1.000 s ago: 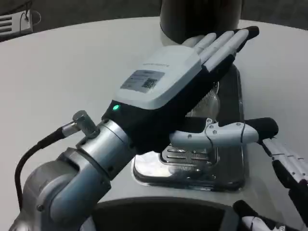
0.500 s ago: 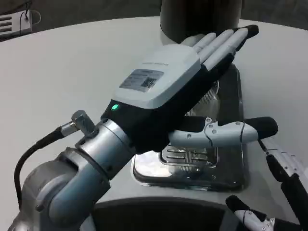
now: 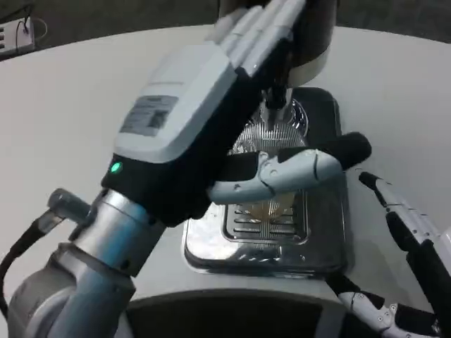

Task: Grasp the cup under the faucet to collect the drink, then remove the cup.

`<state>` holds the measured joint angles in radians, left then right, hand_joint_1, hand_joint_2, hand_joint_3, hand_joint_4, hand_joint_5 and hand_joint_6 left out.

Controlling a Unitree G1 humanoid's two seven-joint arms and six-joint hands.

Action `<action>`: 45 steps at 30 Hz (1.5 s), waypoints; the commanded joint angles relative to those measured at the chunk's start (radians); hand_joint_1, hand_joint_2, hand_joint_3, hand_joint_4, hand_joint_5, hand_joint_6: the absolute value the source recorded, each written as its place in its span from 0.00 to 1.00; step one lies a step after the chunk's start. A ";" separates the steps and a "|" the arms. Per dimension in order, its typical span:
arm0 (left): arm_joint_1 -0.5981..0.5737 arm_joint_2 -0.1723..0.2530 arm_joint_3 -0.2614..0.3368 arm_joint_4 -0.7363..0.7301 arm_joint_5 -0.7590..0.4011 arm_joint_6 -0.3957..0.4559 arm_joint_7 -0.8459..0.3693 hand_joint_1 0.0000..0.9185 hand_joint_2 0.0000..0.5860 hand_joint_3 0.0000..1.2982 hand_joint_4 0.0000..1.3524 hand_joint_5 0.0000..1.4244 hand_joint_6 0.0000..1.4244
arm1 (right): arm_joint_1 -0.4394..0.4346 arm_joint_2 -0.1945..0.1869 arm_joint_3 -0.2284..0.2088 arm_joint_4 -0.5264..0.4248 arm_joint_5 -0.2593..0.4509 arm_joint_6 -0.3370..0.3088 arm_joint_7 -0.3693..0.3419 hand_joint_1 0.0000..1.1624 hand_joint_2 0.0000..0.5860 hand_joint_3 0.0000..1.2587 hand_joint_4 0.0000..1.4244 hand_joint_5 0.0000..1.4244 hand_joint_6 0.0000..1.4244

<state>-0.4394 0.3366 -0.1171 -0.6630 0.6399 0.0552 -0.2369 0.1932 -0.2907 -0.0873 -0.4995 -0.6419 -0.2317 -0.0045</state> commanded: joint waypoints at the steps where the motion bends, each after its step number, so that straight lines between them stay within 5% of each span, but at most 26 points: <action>1: 0.092 -0.016 0.045 -0.047 0.030 -0.020 0.061 0.00 0.26 0.00 0.00 0.00 0.00 | -0.015 -0.002 0.005 0.022 0.026 -0.002 -0.006 0.40 0.51 0.03 0.04 0.08 0.15; 7: 0.236 -0.031 0.091 -0.105 0.067 -0.012 0.082 0.00 0.26 0.00 0.00 0.00 0.00 | -0.035 -0.007 0.010 0.042 0.050 -0.007 -0.005 0.40 0.51 0.03 0.04 0.08 0.15; 10: 0.352 -0.073 0.101 -0.159 0.120 0.012 0.098 0.00 0.26 0.00 0.00 0.00 0.00 | -0.051 -0.011 0.014 0.056 0.064 -0.006 -0.003 0.40 0.50 0.03 0.04 0.08 0.16; 20: 0.610 -0.126 0.026 -0.151 0.256 -0.026 0.123 0.00 0.28 0.00 0.00 0.00 0.00 | -0.114 -0.025 0.031 0.113 0.114 0.001 0.007 0.40 0.49 0.02 0.04 0.08 0.17; 32: 0.775 -0.123 0.004 -0.048 0.296 -0.117 0.233 0.00 0.28 0.00 0.00 0.00 0.00 | -0.199 -0.012 0.057 0.182 0.141 0.021 0.001 0.46 0.46 0.00 0.03 0.08 0.17; 45: 0.825 -0.115 -0.020 0.031 0.332 -0.166 0.304 0.00 0.29 0.00 0.00 0.00 0.00 | -0.314 0.010 0.113 0.263 0.183 0.064 0.019 0.47 0.44 0.00 0.03 0.08 0.16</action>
<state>0.3728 0.2142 -0.1337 -0.6501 0.9570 -0.0986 0.0447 -0.1033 -0.2864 0.0153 -0.2583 -0.4758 -0.1818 0.0050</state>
